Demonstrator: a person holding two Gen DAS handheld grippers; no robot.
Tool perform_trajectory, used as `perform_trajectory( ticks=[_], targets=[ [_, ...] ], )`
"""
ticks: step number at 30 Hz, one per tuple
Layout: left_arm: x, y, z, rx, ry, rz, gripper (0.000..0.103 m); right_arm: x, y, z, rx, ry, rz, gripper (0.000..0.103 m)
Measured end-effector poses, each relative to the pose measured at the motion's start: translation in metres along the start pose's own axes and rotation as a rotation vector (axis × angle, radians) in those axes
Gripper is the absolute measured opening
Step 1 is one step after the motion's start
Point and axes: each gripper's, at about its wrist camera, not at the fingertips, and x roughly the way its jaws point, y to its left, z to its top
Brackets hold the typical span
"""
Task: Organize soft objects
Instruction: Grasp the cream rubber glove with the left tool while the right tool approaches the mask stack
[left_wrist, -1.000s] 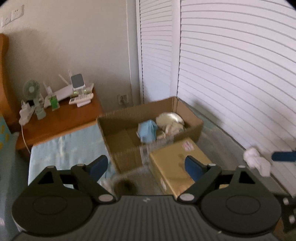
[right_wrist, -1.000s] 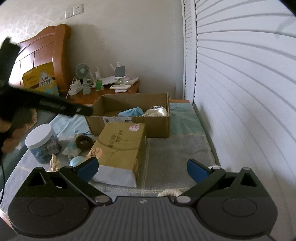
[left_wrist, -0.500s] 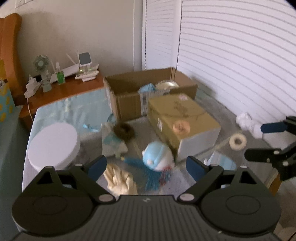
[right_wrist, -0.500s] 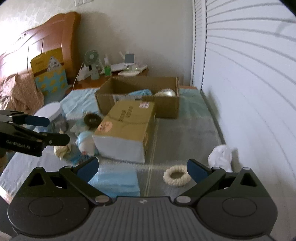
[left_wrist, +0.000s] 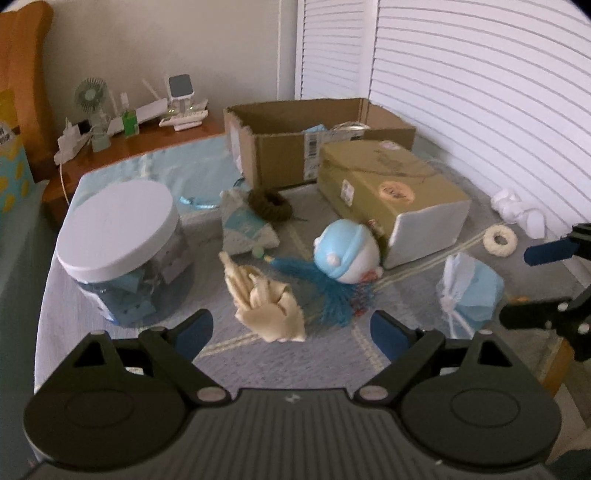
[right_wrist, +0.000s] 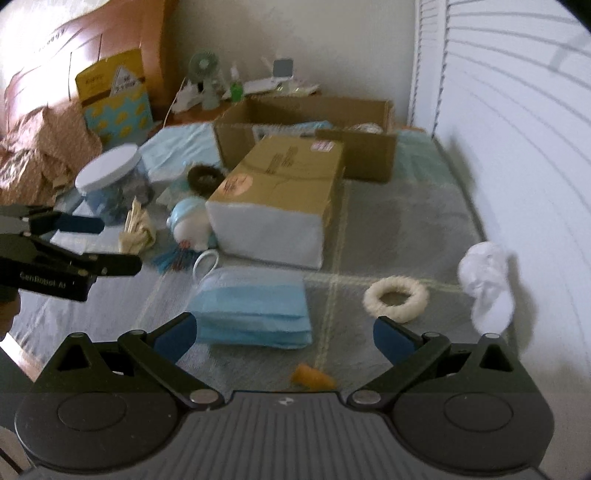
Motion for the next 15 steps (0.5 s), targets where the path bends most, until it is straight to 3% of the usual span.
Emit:
perform_trajectory(
  ticks=[9, 15],
  targets=[
    [0.018, 0.012, -0.005, -0.008, 0.037, -0.016, 0.085, 0.033, 0.015, 0.001, -0.070, 0.088, 0.012, 0.103],
    [0.025, 0.012, -0.003, 0.021, 0.026, -0.010, 0.082, 0.039, 0.020, 0.004, -0.128, 0.087, -0.014, 0.103]
  ],
)
